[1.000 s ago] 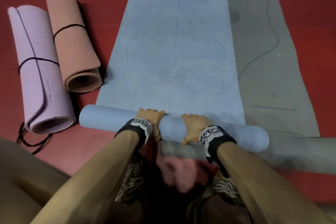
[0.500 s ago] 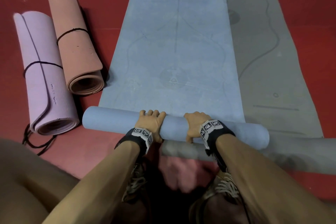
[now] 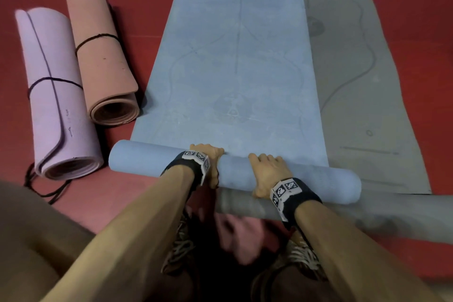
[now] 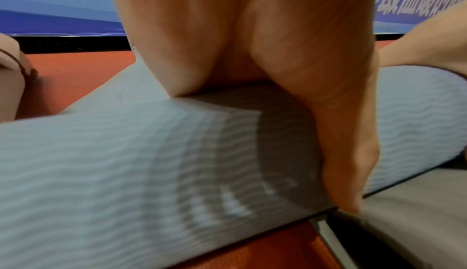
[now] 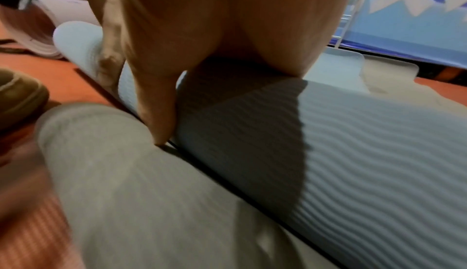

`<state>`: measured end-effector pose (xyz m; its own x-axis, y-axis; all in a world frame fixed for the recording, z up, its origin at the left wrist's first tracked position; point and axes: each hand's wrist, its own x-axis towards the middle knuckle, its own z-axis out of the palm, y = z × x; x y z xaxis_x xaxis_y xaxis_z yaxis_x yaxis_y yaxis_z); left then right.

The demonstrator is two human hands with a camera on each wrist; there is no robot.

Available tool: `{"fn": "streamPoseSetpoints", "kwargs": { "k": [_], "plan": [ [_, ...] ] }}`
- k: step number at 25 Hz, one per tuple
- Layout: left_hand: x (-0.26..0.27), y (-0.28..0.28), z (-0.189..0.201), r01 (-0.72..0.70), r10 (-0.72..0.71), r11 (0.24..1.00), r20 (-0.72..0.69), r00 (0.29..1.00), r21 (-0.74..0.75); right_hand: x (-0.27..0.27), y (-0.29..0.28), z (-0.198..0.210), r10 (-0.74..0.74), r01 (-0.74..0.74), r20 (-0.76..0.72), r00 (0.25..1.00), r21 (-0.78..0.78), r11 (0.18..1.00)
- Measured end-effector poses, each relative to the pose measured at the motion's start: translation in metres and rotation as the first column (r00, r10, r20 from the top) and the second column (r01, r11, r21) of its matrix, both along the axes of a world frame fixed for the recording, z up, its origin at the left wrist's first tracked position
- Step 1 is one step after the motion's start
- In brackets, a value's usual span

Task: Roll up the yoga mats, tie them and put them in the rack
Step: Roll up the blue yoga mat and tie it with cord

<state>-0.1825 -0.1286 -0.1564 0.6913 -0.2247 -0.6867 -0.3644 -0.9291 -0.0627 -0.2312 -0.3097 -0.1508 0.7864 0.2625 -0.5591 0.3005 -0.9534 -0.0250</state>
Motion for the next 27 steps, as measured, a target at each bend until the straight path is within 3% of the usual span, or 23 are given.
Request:
{"fn": "streamPoseSetpoints", "kwargs": {
  "k": [4,9,13,16,19,22,24,27],
  "plan": [
    [-0.004,0.010,-0.008,-0.026,0.026,0.995,-0.002,1.000,-0.093,0.010,0.004,0.002,-0.056,0.055,-0.071,0.996,-0.008,0.998],
    [-0.026,0.019,-0.011,0.022,-0.002,0.989,0.135,0.991,-0.148,0.032,-0.001,0.006,-0.130,0.142,-0.265,0.955,0.026,0.990],
    [-0.042,0.021,-0.014,0.040,-0.019,0.994,0.208,0.978,-0.097,0.044,-0.002,0.008,-0.136,0.159,-0.392,0.910,0.026,0.987],
    [-0.038,0.020,-0.012,0.039,-0.020,0.993,0.172,0.985,-0.108,0.032,-0.002,0.003,-0.142,0.161,-0.336,0.931,0.029,0.987],
    [-0.022,0.019,-0.007,0.011,0.002,0.992,0.098,0.995,-0.123,0.015,-0.005,0.001,-0.075,0.078,-0.174,0.982,0.010,0.997],
    [-0.004,0.007,-0.002,-0.019,0.018,1.000,0.049,0.999,0.024,0.000,-0.005,0.000,-0.002,0.002,-0.005,1.000,-0.004,1.000],
    [0.001,-0.001,0.001,-0.027,0.027,0.997,0.005,1.000,0.069,-0.001,-0.005,0.000,-0.020,0.020,0.021,1.000,-0.006,1.000],
    [0.001,0.011,-0.006,-0.045,0.044,0.999,-0.008,0.999,-0.024,0.009,-0.002,0.005,-0.067,0.067,-0.044,0.997,0.010,0.998]
  ]
}}
